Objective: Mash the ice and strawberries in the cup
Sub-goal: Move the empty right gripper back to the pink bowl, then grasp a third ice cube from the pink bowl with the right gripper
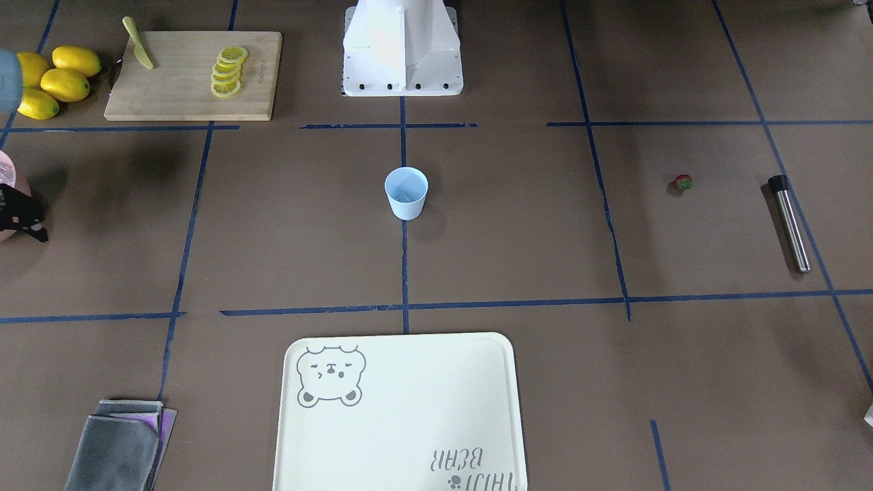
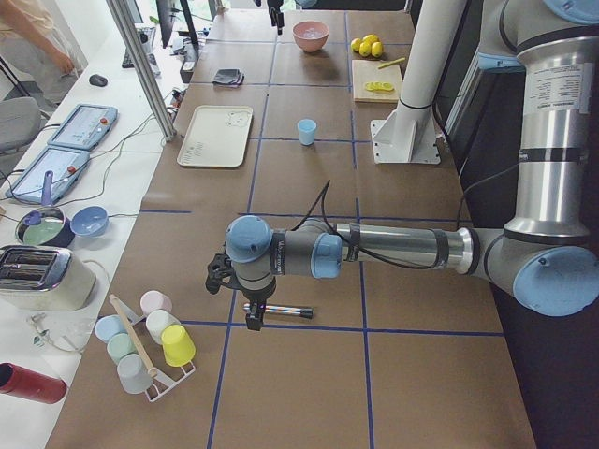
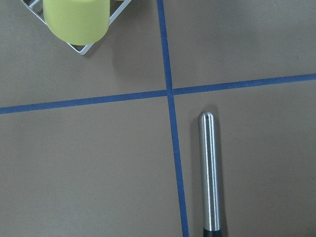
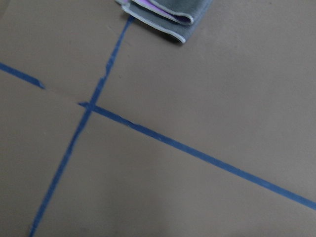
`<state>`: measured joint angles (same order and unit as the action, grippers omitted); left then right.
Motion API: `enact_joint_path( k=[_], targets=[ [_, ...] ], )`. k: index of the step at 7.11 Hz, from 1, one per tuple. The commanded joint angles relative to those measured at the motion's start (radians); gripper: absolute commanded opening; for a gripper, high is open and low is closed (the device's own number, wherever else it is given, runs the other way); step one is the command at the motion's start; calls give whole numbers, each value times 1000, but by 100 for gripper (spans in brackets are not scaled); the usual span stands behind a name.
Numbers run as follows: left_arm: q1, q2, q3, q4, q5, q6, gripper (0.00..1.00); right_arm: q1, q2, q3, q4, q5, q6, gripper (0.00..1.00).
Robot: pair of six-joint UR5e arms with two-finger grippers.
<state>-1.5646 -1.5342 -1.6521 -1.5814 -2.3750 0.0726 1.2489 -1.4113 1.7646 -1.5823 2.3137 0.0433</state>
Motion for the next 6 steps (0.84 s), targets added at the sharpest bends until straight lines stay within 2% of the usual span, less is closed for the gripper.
enact_joint_path(
  k=[1,3,5,6],
  targets=[
    [0,-1,8,0,-1,4,100,61,-189,7,177,21,-66,99],
    [0,0,3,0,-1,4,100,66,-323,12,298,9,-66,99],
    [0,0,-2,0,-1,3,100,66,-369,13,298,-46,-66,99],
    [0,0,-3,0,-1,1,100,66,-397,12,304,-47,-63,97]
  ],
)
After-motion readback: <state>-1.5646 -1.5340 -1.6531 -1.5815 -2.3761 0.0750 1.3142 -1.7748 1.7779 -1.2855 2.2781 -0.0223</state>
